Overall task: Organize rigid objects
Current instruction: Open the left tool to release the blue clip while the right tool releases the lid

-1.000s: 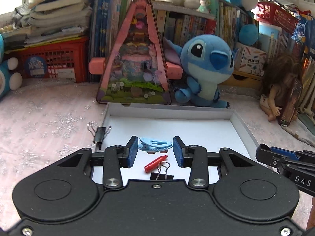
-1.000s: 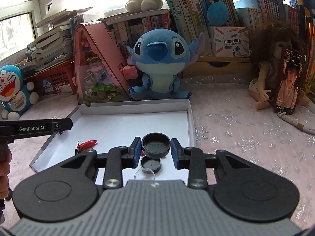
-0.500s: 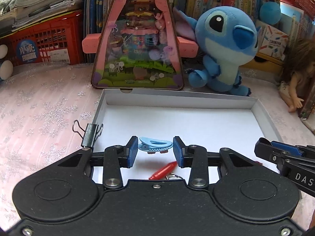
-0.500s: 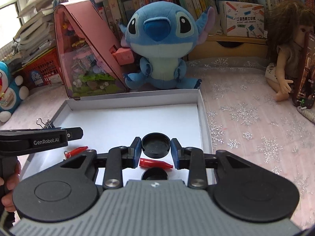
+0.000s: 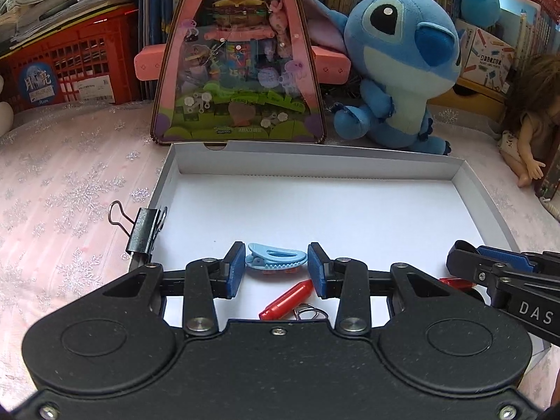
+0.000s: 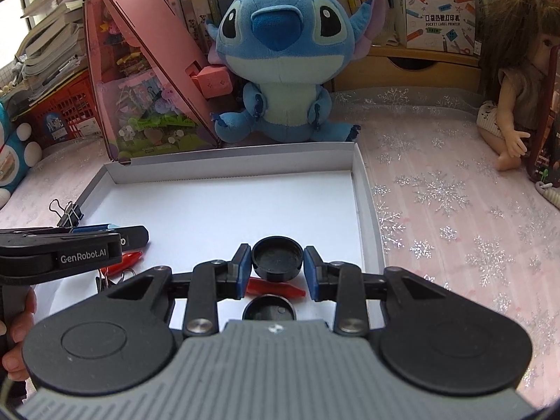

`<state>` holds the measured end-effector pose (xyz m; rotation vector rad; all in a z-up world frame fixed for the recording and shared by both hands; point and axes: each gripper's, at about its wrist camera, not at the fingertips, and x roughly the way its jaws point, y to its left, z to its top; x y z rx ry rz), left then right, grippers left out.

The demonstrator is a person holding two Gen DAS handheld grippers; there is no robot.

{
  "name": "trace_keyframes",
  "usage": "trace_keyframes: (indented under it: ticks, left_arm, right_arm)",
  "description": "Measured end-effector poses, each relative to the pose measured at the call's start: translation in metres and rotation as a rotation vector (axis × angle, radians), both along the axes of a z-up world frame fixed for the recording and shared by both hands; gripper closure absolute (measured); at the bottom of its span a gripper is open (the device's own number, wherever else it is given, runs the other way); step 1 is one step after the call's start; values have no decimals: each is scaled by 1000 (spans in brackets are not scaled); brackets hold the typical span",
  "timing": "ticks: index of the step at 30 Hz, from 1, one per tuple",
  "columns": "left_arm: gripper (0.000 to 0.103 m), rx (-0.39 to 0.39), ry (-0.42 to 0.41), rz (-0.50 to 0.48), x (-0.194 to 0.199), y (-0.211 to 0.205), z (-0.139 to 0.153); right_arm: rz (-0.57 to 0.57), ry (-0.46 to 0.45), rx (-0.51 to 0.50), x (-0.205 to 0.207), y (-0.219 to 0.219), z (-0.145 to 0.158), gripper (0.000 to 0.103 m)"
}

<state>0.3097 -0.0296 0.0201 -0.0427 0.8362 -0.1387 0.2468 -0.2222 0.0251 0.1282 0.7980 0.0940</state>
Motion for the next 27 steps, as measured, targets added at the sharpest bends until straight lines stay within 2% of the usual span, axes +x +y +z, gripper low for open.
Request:
trace_keyframes:
  ticks: [19,27]
  left_arm:
    - [66,48,-38,-16,-5,-8,-3]
    - [57,54,-57,-16,-7,-9,-4]
  right_arm:
    - [-13,3,-17,5,5,-7,65]
    - [-8,-9,-35,6,8,-10,62]
